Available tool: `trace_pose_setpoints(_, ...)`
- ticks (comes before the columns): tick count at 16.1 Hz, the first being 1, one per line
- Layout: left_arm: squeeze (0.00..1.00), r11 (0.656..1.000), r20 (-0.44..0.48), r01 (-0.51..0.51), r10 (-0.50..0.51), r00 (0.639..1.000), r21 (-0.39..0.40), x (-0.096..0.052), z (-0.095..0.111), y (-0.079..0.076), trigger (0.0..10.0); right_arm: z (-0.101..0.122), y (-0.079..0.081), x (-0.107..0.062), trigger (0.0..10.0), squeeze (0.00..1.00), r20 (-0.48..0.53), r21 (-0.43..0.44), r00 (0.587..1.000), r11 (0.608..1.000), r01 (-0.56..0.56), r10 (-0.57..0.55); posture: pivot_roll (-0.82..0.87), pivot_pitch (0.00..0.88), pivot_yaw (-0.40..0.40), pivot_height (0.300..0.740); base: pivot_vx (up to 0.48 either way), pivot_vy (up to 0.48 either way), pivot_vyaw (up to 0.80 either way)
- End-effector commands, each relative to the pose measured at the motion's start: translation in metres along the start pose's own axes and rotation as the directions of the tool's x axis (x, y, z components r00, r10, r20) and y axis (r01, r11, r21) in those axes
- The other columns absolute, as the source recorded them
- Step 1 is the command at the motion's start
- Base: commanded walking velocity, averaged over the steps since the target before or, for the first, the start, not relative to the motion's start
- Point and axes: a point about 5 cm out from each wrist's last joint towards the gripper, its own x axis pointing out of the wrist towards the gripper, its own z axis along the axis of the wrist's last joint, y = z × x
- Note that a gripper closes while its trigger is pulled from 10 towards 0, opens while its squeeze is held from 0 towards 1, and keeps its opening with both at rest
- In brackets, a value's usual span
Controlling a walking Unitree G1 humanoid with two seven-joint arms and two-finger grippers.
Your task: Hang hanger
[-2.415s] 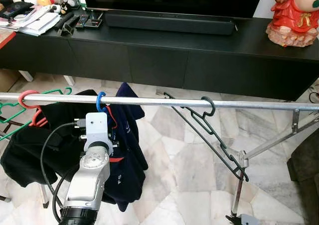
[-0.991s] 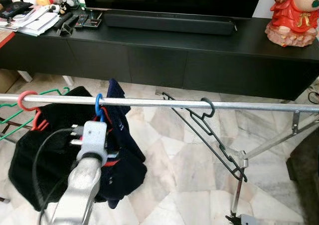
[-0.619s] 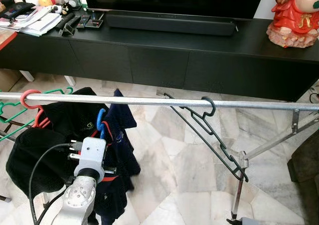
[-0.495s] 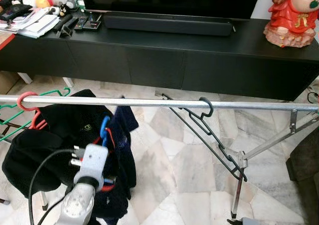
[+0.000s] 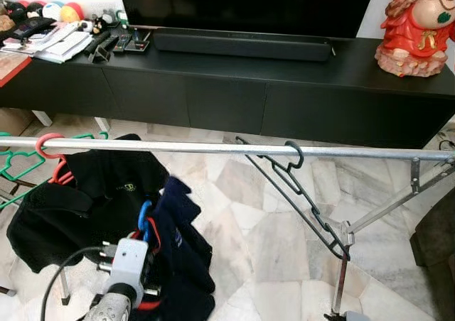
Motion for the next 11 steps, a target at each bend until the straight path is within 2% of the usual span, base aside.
trace_pose_setpoints(1, 0.00, 0.999, -0.070, -0.025, 0.023, 0.997, -0.030, 0.003, -0.018, 0.008, 10.0, -0.007, -0.002, -0.002, 10.0, 0.00, -0.018, 0.006, 1.000, 1.000, 0.012, -0.012, -0.04, 0.185, 0.021, 0.740, 0.000, 0.000, 0.00)
trace_pose_setpoints(2, 0.00, 0.997, -0.161, -0.075, 0.070, 0.985, -0.024, 0.010, -0.041, 0.021, 10.0, -0.007, -0.002, -0.002, 10.0, 0.00, -0.019, 0.005, 1.000, 1.000, 0.013, -0.013, -0.03, 0.189, 0.020, 0.740, 0.000, 0.000, 0.00)
trace_pose_setpoints(3, 0.00, 0.991, -0.237, -0.122, 0.107, 0.966, -0.050, 0.010, -0.057, 0.029, 10.0, -0.007, -0.001, -0.001, 10.0, 0.00, -0.021, 0.004, 1.000, 1.000, 0.014, -0.014, -0.03, 0.192, 0.023, 0.740, 0.000, 0.000, 0.00)
trace_pose_setpoints(6, 0.00, 0.990, -0.374, -0.137, 0.139, 0.917, 0.031, -0.004, -0.094, 0.042, 10.0, -0.006, 0.000, -0.001, 10.0, 0.00, -0.016, 0.018, 1.000, 1.000, 0.025, -0.025, -0.04, 0.200, 0.028, 0.740, 0.000, 0.000, 0.00)
trace_pose_setpoints(7, 0.00, 0.983, -0.359, -0.175, 0.184, 0.915, 0.059, -0.005, -0.094, 0.049, 10.0, -0.005, 0.000, -0.001, 10.0, 0.00, -0.015, 0.020, 1.000, 0.999, 0.026, -0.026, -0.05, 0.204, 0.031, 0.740, 0.000, 0.000, 0.00)
trace_pose_setpoints(8, 0.00, 0.970, -0.295, -0.244, 0.232, 0.927, -0.004, -0.001, -0.084, 0.057, 10.0, -0.005, 0.000, 0.000, 10.0, 0.00, -0.012, 0.024, 1.000, 0.999, 0.028, -0.027, -0.05, 0.205, 0.032, 0.740, 0.000, 0.000, 0.00)
trace_pose_setpoints(9, 0.00, 0.971, -0.173, -0.231, 0.219, 0.960, -0.052, 0.005, -0.062, 0.053, 10.0, -0.005, -0.001, -0.001, 10.0, 0.00, -0.009, 0.029, 0.999, 0.999, 0.031, -0.031, -0.03, 0.205, 0.032, 0.740, 0.000, 0.000, 0.00)
trace_pose_setpoints(11, 0.00, 0.989, 0.016, -0.141, 0.142, 0.990, -0.046, 0.010, -0.034, 0.039, 10.0, -0.005, -0.001, -0.001, 10.0, 0.00, -0.012, 0.020, 0.999, 0.999, 0.032, -0.031, -0.03, 0.206, 0.034, 0.740, 0.000, 0.000, 0.00)
